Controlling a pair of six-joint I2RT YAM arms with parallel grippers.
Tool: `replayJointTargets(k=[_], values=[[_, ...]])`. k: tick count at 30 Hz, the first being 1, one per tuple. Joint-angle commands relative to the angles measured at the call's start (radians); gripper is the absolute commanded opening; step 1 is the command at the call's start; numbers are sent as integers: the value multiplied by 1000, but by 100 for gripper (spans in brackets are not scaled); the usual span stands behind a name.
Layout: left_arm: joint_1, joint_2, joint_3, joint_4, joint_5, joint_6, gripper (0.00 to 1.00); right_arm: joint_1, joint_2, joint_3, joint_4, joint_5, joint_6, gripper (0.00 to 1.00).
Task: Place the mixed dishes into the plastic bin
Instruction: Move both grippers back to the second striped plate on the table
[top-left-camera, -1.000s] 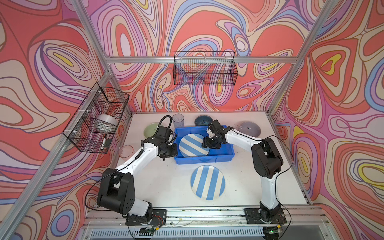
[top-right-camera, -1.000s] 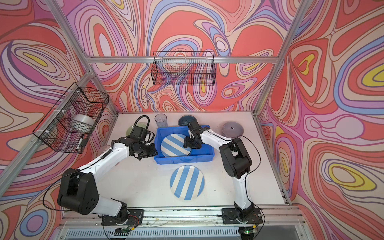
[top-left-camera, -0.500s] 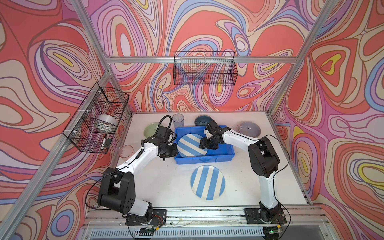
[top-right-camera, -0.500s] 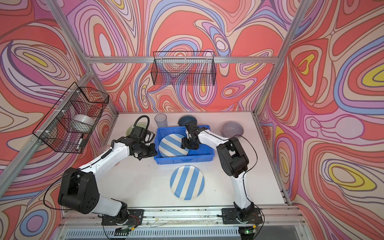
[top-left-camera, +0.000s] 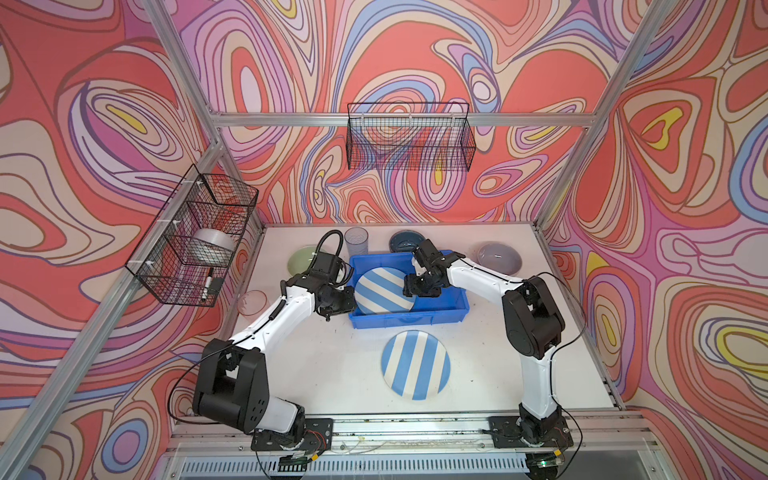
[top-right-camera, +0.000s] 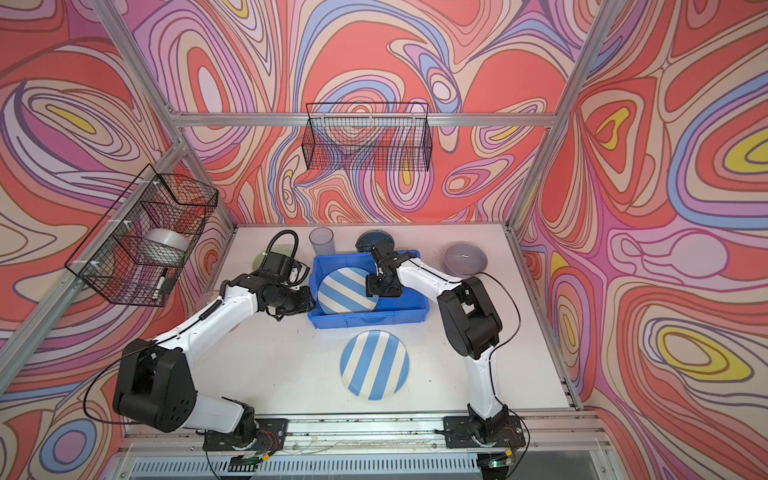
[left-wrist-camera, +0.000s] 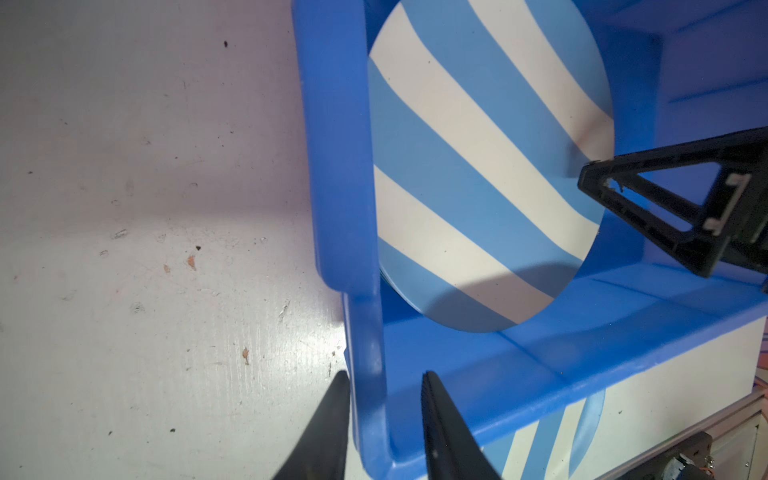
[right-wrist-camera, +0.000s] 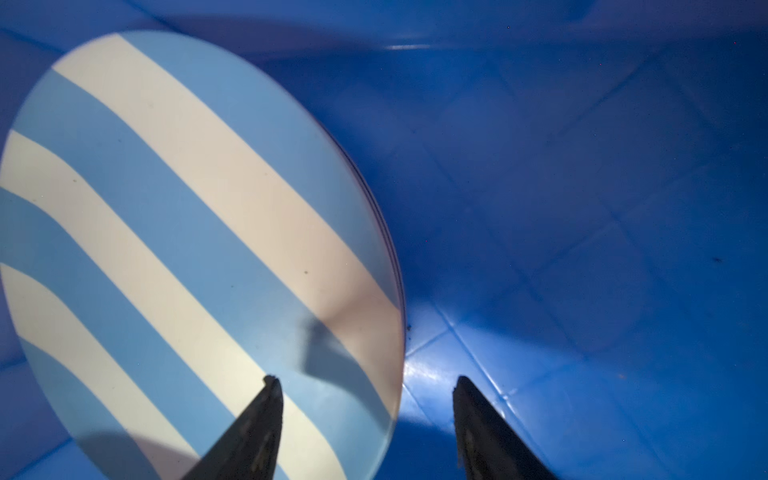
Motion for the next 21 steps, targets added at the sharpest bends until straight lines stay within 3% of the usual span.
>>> replayJointTargets(k=[1, 6, 14, 21], values=[[-2, -46, 30, -54, -3, 32, 34, 1, -86, 18, -45, 50, -21, 67], [-2, -106, 21, -111, 15, 75, 35, 1, -208, -29, -56, 20, -53, 66], [-32, -275, -87, -139, 51, 82, 48, 4, -489, -260, -43, -74, -56, 64], [-134, -432, -226, -102, 34, -29, 52, 7, -741, -559, 3, -156, 2, 60]])
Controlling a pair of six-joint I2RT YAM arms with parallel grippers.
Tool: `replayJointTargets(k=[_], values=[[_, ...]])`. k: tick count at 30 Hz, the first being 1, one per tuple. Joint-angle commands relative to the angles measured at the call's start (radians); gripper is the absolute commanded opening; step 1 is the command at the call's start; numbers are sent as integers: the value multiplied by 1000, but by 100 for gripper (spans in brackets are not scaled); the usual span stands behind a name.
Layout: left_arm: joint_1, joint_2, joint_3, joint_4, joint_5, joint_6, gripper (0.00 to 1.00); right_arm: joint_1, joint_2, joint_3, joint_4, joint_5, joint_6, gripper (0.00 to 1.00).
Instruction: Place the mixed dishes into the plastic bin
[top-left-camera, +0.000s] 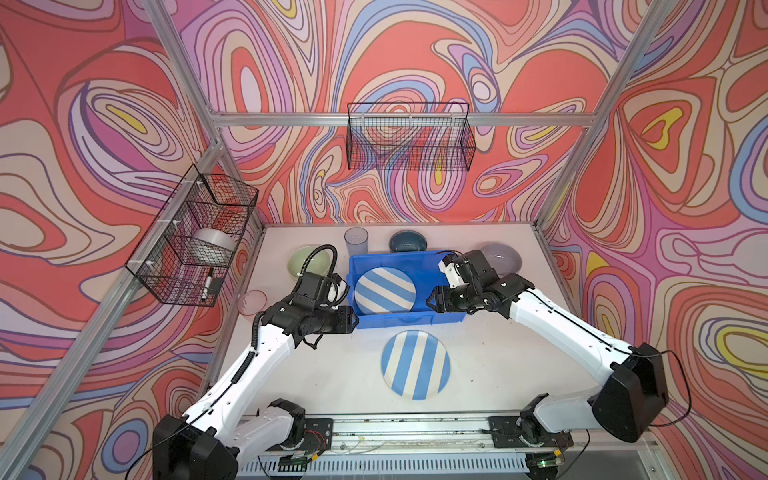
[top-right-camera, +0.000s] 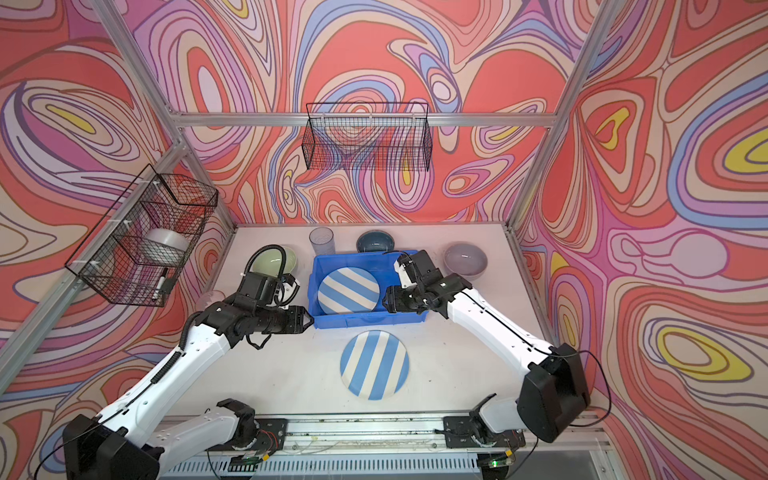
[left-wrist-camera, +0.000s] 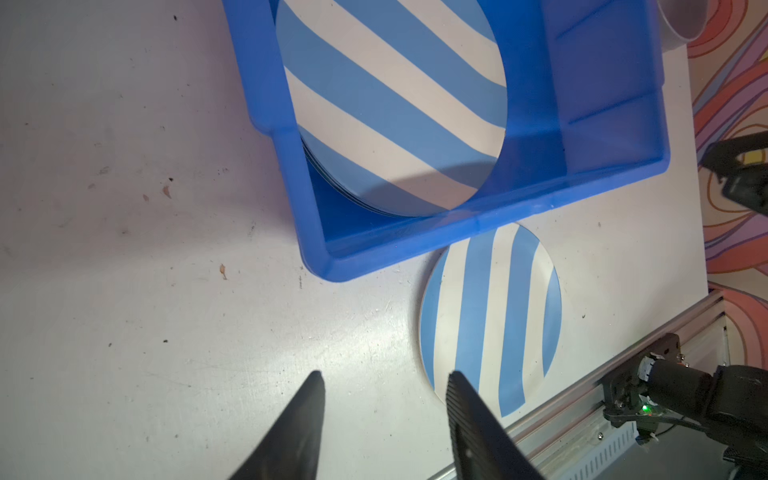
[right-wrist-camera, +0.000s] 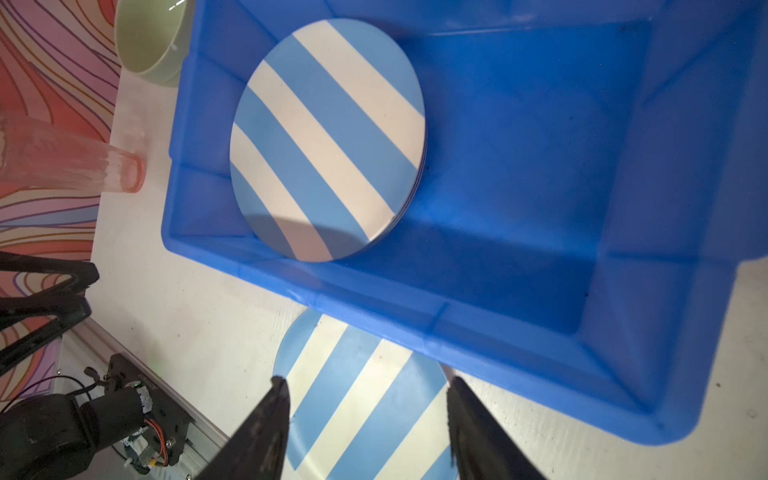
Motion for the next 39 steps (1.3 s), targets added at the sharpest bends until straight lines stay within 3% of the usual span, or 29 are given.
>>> replayJointTargets(k=[1, 9, 19, 31, 39], values=[[-63, -60, -74, 8, -14, -84, 51, 6, -98, -122, 32, -63, 47, 58], [-231, -143, -260, 170, -72, -246, 41, 9, -295, -406, 135, -76, 173, 55], [-325, -136, -412, 344, -128, -338, 35, 9, -332, -580, 266, -119, 232, 50], [-431, -1, -475, 586, -201, -384, 31, 9, -301, -704, 409, -139, 273, 46], [-468, 122, -461, 646, -230, -393, 26, 9, -280, -725, 423, -146, 274, 46]])
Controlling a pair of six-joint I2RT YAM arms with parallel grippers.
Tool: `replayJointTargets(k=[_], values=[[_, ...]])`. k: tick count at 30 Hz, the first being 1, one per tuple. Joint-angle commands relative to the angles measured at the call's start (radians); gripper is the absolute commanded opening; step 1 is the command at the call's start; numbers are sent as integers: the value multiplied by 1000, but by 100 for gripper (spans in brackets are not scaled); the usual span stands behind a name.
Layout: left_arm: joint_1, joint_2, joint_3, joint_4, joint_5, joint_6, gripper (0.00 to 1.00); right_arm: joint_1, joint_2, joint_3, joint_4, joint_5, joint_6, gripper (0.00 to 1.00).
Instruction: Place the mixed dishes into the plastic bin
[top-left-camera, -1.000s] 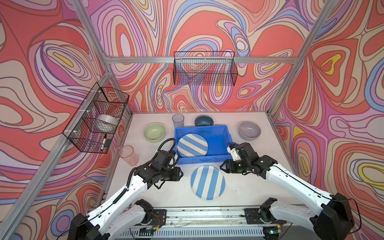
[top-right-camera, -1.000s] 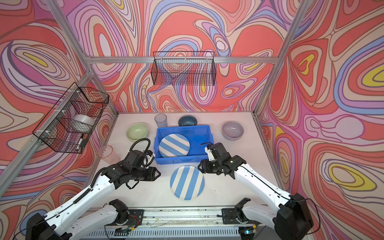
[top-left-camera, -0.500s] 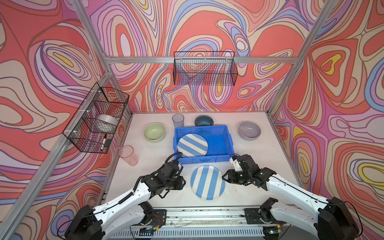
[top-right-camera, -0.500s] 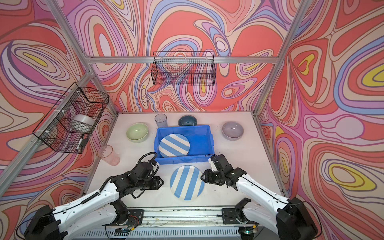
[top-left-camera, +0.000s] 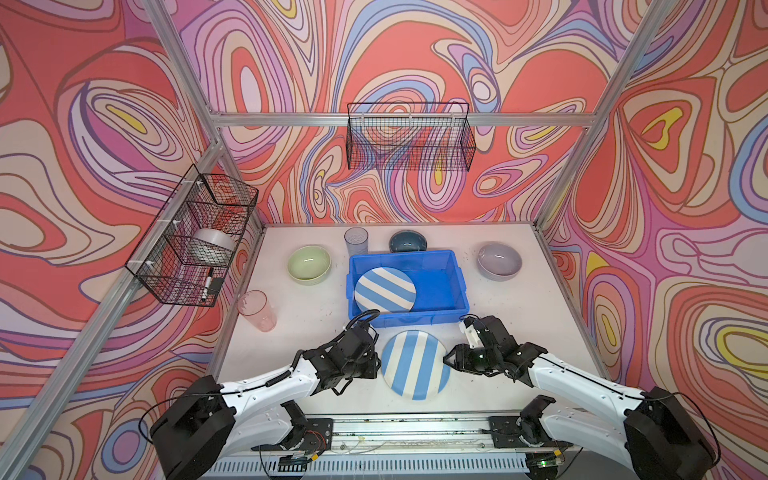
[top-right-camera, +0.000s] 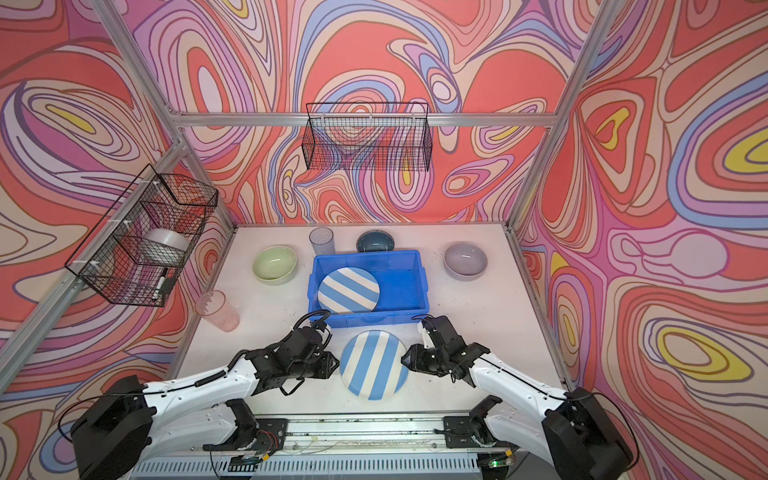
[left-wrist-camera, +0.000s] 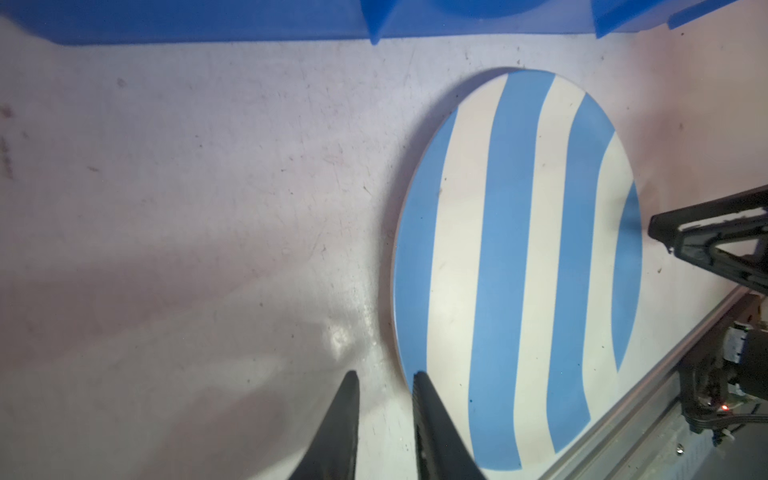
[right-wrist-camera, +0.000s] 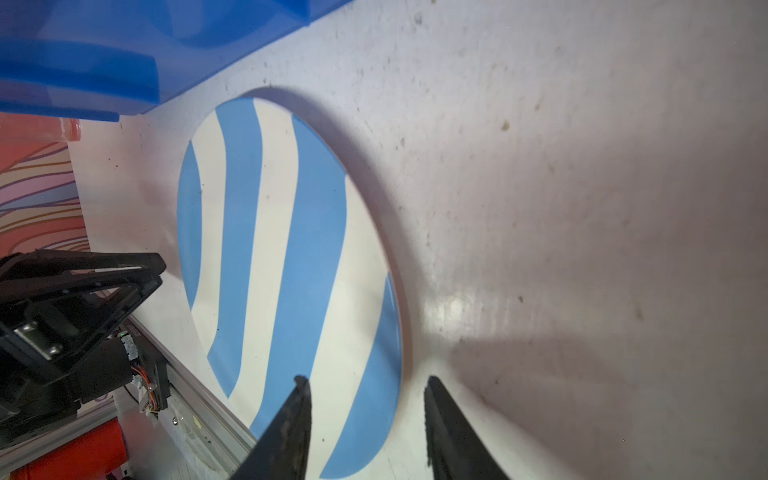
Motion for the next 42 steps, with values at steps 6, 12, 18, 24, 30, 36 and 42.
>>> replayJointTargets(k=[6, 12, 18, 24, 30, 36, 42], values=[[-41, 107, 17, 86, -46, -35, 23, 7, 10, -33, 25, -8, 3, 48], [-65, 149, 28, 81, -71, -58, 18, 7, 29, -63, 67, -24, 6, 49], [-85, 168, 15, 82, -96, -86, 15, 7, 31, -84, 126, -78, 16, 49], [-96, 192, 8, 91, -107, -104, 15, 7, 50, -89, 174, -132, 24, 40], [-104, 214, -1, 104, -107, -115, 15, 7, 25, -98, 218, -174, 50, 29], [-112, 222, -8, 123, -101, -117, 15, 7, -39, -78, 166, -170, 57, 18], [-117, 214, -4, 124, -93, -121, 16, 7, -100, -56, 66, -144, 50, 10]])
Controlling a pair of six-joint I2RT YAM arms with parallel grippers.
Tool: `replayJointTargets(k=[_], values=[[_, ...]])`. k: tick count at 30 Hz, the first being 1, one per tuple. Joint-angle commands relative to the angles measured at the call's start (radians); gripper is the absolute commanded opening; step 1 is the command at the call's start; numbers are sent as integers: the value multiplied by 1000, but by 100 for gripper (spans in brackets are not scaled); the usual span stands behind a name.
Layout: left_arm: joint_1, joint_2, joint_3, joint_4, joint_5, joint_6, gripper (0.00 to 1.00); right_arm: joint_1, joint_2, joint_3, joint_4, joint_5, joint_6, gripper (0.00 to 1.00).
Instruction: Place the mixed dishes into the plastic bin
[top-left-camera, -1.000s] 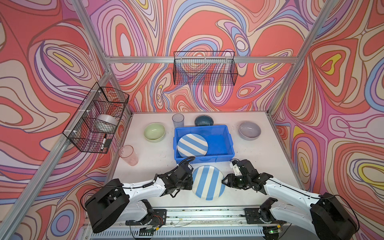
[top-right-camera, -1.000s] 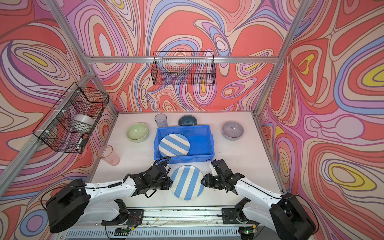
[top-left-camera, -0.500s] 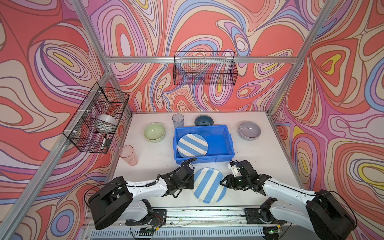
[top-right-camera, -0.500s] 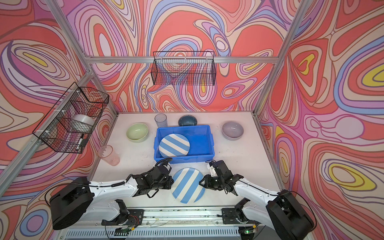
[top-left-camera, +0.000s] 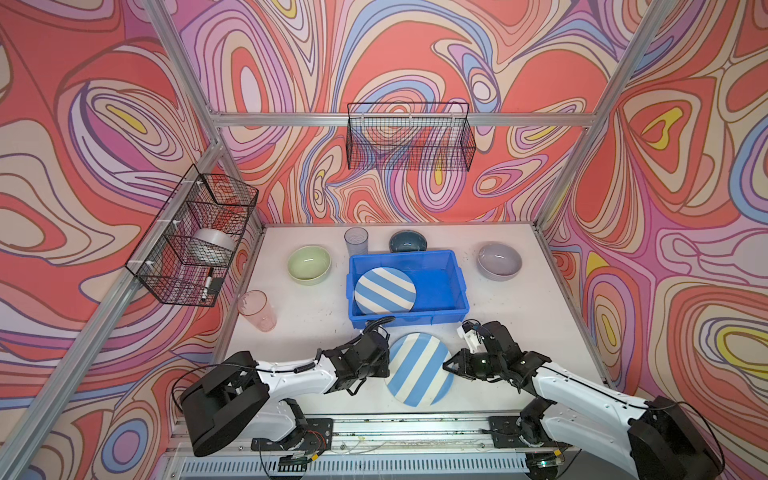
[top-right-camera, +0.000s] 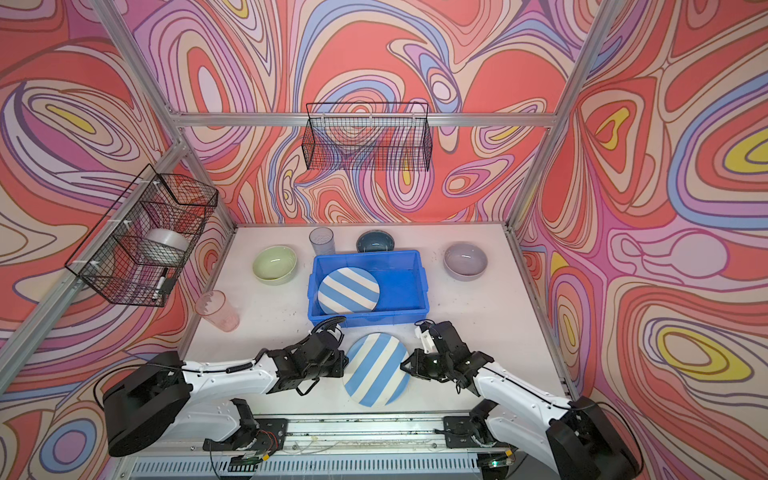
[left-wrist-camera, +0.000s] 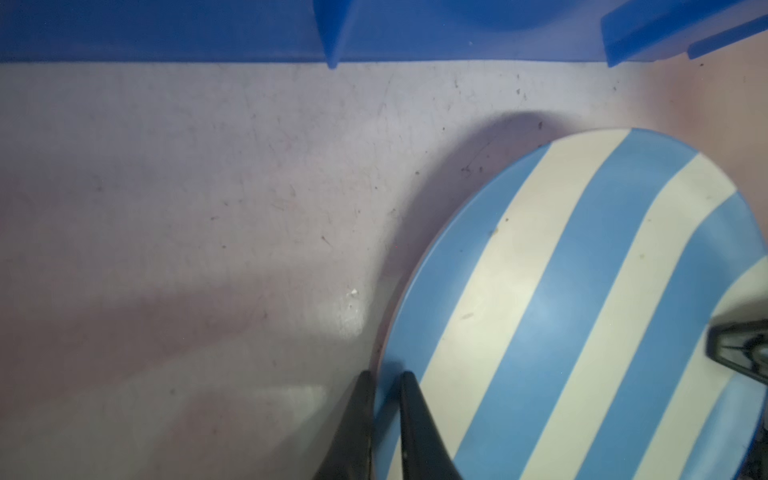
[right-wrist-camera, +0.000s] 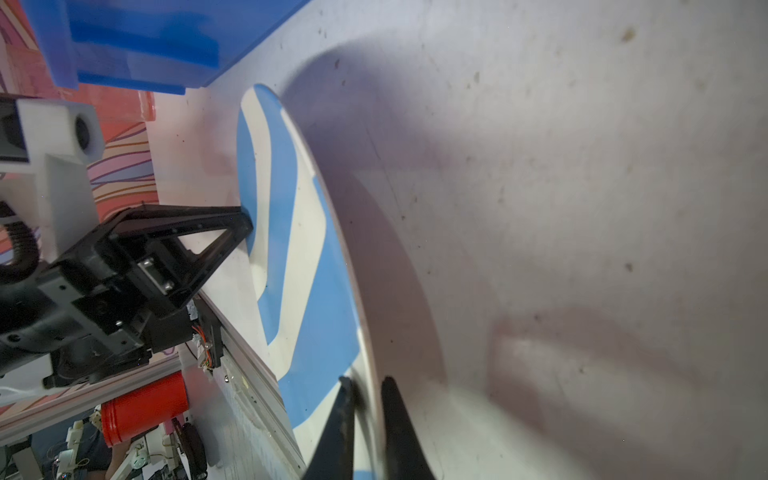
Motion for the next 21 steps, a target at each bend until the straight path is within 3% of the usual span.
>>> replayJointTargets(k=[1, 7, 11, 21], values=[[-17, 23, -24, -70, 27, -19, 16, 8, -33, 23, -49, 3, -6, 8], [-17, -66, 16, -182, 9, -11, 23, 7, -91, 25, -118, 9, -8, 0], [-17, -162, 69, -321, -37, -4, 39, 7, -101, 53, -161, 12, -17, 0], [25, -340, 245, -695, -143, 28, 61, 7, -92, 186, -302, 1, -97, 0]])
